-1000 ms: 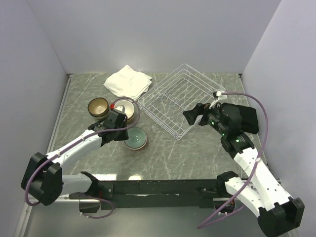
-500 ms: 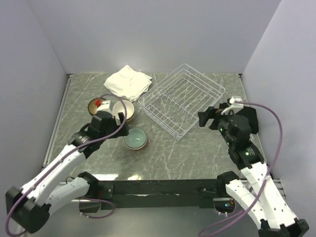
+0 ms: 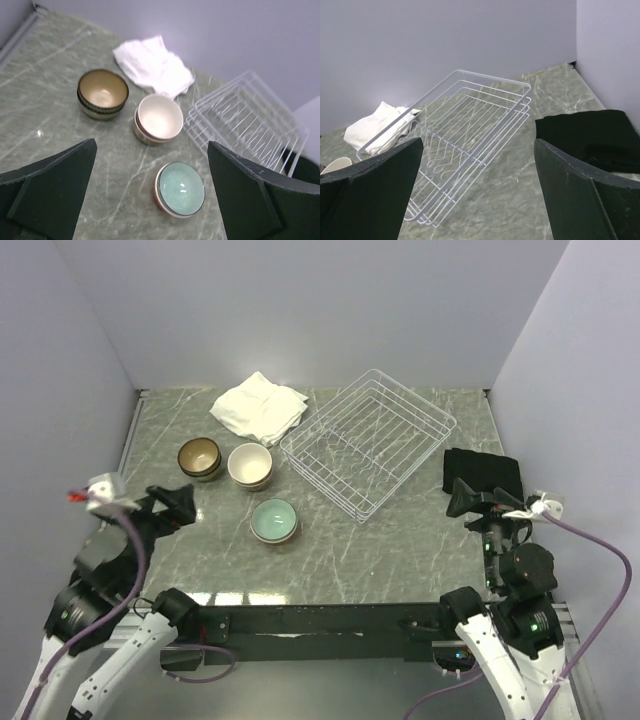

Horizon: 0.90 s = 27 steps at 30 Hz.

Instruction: Unload the bowls from the dish rack

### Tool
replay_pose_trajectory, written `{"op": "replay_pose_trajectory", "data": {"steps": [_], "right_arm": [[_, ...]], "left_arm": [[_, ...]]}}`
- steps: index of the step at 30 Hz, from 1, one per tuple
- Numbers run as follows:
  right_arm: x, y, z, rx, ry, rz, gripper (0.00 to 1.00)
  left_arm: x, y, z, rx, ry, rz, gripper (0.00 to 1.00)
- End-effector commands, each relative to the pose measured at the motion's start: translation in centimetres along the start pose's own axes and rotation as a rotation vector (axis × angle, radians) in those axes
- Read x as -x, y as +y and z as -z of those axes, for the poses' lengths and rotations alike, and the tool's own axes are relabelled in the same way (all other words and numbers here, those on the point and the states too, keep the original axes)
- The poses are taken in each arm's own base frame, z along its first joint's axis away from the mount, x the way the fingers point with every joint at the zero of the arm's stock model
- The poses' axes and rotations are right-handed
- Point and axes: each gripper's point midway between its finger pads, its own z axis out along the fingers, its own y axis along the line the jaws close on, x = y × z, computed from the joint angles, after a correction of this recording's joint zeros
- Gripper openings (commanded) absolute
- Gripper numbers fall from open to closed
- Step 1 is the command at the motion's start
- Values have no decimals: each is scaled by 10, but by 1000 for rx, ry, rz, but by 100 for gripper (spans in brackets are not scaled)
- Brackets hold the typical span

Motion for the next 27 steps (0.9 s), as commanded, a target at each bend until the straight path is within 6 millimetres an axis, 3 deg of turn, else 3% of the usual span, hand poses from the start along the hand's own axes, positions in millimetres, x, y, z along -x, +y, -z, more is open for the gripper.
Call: {"op": "replay_pose_trajectory", "data": {"steps": [1, 11, 27], "right_arm": [[-1, -11, 15, -17, -8, 20, 100], [-4, -21, 47, 13, -35, -39, 100], [-9, -24, 65, 49, -70, -100, 100]], "left_arm": [[24, 27, 28, 62, -104, 44, 99], [47, 58, 69, 81, -244, 216, 99], [53, 83, 91, 128, -311, 339, 99]]}}
